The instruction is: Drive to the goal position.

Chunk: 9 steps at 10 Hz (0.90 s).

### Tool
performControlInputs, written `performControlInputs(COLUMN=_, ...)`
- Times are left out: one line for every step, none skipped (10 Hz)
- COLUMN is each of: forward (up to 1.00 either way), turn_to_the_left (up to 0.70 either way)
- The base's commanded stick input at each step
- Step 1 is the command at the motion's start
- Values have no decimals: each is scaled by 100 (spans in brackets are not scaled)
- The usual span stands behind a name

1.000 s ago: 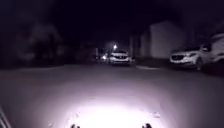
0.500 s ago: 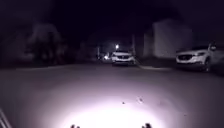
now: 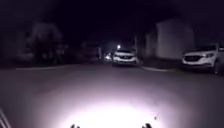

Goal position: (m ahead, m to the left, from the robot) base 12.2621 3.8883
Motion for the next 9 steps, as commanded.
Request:
performControlInputs(forward=85, turn_to_the_left=0)
performControlInputs(forward=85, turn_to_the_left=0)
performControlInputs(forward=85, turn_to_the_left=0)
performControlInputs(forward=85, turn_to_the_left=0)
performControlInputs(forward=85, turn_to_the_left=0)
performControlInputs(forward=85, turn_to_the_left=0)
performControlInputs(forward=85, turn_to_the_left=0)
performControlInputs(forward=85, turn_to_the_left=0)
performControlInputs(forward=85, turn_to_the_left=0)
